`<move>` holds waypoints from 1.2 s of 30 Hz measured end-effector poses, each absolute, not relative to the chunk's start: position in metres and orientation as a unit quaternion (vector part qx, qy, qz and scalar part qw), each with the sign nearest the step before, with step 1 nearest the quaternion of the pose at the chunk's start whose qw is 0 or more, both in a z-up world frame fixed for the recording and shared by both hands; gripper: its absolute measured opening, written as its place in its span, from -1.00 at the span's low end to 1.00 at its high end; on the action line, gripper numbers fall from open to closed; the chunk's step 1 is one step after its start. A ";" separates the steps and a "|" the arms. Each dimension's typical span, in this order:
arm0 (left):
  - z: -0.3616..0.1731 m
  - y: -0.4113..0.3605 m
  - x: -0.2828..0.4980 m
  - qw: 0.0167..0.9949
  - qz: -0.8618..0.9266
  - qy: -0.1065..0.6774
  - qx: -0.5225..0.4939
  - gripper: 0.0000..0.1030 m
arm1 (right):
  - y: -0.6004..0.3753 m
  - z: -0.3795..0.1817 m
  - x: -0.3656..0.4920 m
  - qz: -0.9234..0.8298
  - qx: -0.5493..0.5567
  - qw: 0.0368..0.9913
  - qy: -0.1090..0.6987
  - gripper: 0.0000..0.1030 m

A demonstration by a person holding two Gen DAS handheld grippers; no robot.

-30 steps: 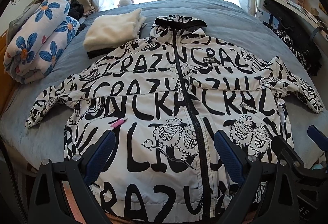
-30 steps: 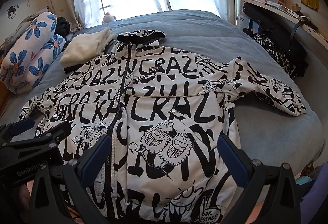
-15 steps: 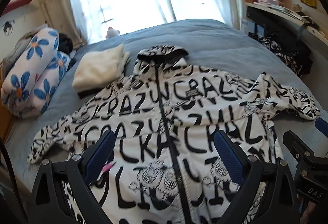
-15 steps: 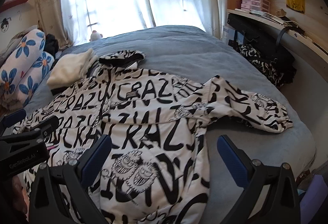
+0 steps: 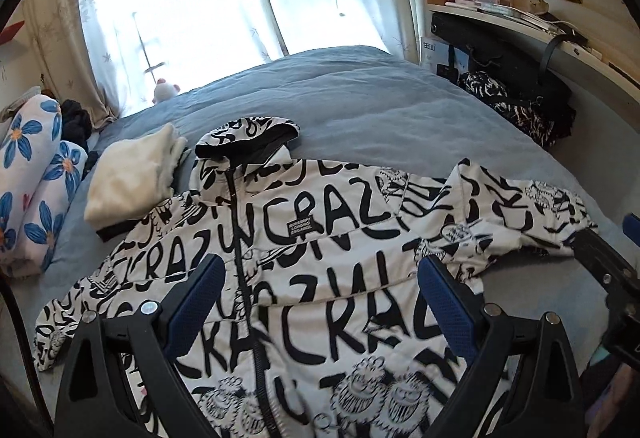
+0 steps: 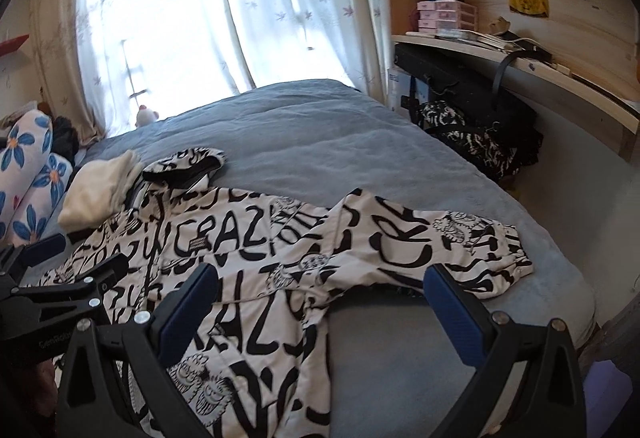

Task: Fold large clothes
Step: 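Grasp the jacket sleeve cuff with the right gripper and lift it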

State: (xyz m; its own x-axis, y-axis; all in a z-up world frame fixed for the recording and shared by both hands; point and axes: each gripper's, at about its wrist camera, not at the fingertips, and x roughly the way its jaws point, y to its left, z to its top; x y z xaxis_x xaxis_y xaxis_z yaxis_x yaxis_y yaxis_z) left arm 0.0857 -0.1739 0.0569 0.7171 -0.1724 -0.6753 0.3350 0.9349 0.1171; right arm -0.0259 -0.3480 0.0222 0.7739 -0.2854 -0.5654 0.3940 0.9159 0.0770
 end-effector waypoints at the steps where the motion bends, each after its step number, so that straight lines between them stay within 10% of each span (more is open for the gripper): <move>1: 0.057 -0.178 0.089 0.920 -0.137 0.349 0.112 0.87 | -0.355 0.022 -0.026 -0.189 0.100 0.936 0.281 1.00; 26: -0.056 -0.275 0.153 0.880 -0.166 0.429 0.116 0.87 | -0.583 -0.148 -0.024 -0.322 0.480 0.746 0.332 0.64; 28: -0.055 -0.269 0.153 0.880 -0.164 0.433 0.110 0.87 | -0.588 -0.148 -0.018 -0.340 0.473 0.740 0.336 0.23; 30: -0.052 -0.262 0.152 0.881 -0.163 0.431 0.106 0.87 | -0.595 -0.149 -0.009 -0.333 0.477 0.738 0.342 -0.75; 36: -0.033 -0.227 0.140 0.899 -0.145 0.399 0.103 0.87 | -0.555 -0.067 -0.002 -0.301 0.384 0.833 0.260 -0.89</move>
State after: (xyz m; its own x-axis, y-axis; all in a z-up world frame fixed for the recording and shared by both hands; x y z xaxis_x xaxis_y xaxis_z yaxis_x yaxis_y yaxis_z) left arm 0.1403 -0.2266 -0.0331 0.6391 -0.1782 -0.7482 0.3427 0.9368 0.0697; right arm -0.0016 -0.5546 -0.0673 0.6831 -0.3023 -0.6649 0.7017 0.5240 0.4827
